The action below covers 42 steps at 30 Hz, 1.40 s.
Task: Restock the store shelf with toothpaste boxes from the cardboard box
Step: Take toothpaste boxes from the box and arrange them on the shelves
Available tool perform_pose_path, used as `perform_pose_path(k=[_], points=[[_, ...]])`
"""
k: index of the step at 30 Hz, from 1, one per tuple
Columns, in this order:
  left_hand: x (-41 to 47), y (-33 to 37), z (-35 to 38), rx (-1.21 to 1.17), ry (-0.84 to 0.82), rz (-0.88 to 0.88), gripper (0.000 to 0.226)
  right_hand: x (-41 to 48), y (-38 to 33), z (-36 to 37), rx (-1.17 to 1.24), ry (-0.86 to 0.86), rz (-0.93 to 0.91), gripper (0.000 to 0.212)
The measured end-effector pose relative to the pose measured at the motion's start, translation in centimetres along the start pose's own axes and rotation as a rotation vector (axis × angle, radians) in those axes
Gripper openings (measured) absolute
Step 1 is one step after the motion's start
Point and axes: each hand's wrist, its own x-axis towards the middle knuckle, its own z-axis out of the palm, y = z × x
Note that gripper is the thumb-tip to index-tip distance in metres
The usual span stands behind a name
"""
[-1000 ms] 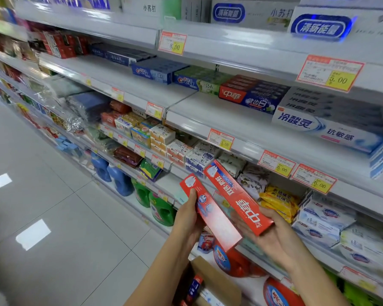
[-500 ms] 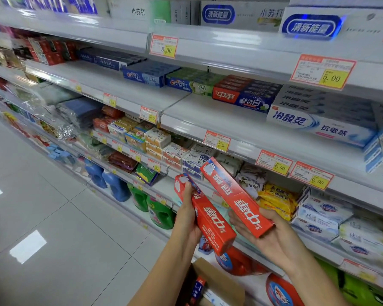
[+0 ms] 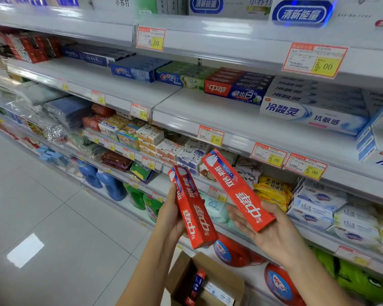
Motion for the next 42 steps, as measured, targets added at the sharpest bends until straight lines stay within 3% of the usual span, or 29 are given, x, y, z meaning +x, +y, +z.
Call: perform_pose_path(k=[3, 5, 11, 13, 16, 20, 23, 26, 34, 37, 39, 42], points=[[-0.3, -0.2, 0.2, -0.089, -0.082, -0.039, 0.057, -0.4, 0.1, 0.0, -0.002, -0.041, 0.024, 0.098], [-0.4, -0.4, 0.2, -0.096, -0.130, -0.035, 0.049, -0.7, 0.2, 0.1, -0.056, -0.067, 0.051, 0.098], [-0.5, -0.8, 0.7, -0.042, -0.160, -0.028, 0.031, -0.8, -0.4, 0.3, -0.455, -0.069, 0.070, 0.095], [-0.4, -0.8, 0.8, 0.037, -0.103, -0.036, 0.033, -1.0, -0.7, 0.6, -0.576, -0.035, 0.044, 0.089], [-0.6, -0.5, 1.2, 0.219, -0.062, -0.082, 0.043, -1.2, -1.0, 1.2, -0.648, 0.048, -0.004, 0.053], [-0.4, -0.2, 1.6, 0.532, -0.013, -0.110, 0.056, -1.1, 0.1, 1.5, -0.687, 0.160, -0.036, 0.056], [0.1, 0.4, 2.8, 0.694, -0.005, -0.139, 0.057, -0.7, 1.6, 1.3, -0.573, 0.234, -0.034, 0.045], [0.5, 1.2, 4.4, 0.792, -0.032, -0.159, 0.059, -0.3, 2.5, 1.0, -0.461, 0.258, -0.017, 0.053], [-0.8, 2.0, 8.9, 0.800, -0.150, -0.021, 0.046, -1.2, 1.1, 2.9, -0.351, 0.223, -0.080, 0.057], [-2.2, 2.1, 10.9, 0.849, -0.230, 0.067, 0.044, -2.5, 0.0, 4.0, -0.405, 0.236, -0.151, 0.044], [-3.8, 1.8, 12.6, 0.900, -0.283, 0.150, 0.041, -3.7, -0.5, 4.9, -0.487, 0.224, -0.230, 0.037], [-6.9, 1.4, 15.2, 1.037, -0.373, 0.363, 0.044, -6.5, -1.3, 6.0, -0.558, 0.185, -0.392, 0.043]])
